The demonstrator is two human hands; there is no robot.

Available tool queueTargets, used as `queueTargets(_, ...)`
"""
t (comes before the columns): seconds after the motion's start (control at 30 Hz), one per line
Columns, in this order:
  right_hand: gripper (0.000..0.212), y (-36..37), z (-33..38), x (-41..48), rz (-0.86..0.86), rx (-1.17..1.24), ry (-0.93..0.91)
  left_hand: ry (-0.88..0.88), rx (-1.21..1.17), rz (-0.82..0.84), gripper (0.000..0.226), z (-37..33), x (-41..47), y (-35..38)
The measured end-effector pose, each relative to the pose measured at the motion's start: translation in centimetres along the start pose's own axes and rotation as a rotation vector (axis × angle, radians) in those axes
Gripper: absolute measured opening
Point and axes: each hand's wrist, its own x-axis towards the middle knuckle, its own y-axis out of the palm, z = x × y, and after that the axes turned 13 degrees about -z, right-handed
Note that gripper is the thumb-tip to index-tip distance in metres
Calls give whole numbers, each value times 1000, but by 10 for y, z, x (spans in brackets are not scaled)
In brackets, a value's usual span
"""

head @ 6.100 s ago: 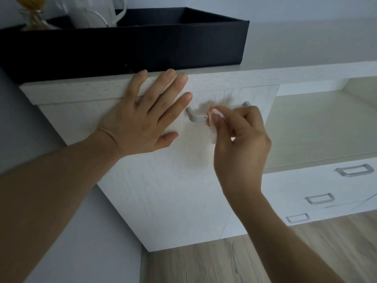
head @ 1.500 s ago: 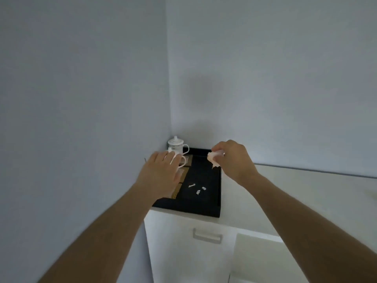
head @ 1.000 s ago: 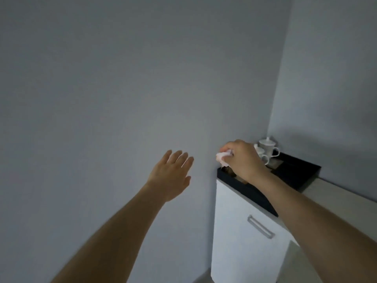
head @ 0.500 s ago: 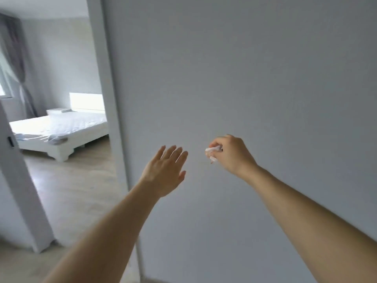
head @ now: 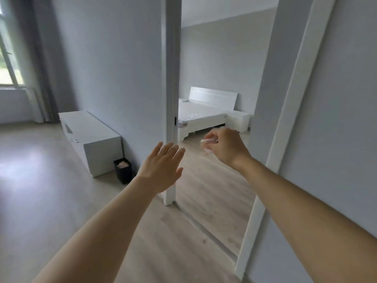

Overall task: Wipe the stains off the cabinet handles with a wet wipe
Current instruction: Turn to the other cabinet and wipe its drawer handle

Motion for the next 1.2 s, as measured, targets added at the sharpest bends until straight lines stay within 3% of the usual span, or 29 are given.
queueTargets(0.2, 11, 142, 64, 63, 102, 100, -73, -135, 101, 68, 59, 140, -25, 59)
queueTargets(0.53, 12, 391, 133, 224, 121, 184, -77, -222, 182, 144, 58, 390, -3, 173)
queueTargets(0.8, 12, 587, 268, 308, 225, 308, -231, -374, 252, 131, 60, 604, -9, 237)
queueTargets(1.2, 16, 871, 468, 426, 230, 313, -234, -335, 306, 192, 60, 943, -34, 345)
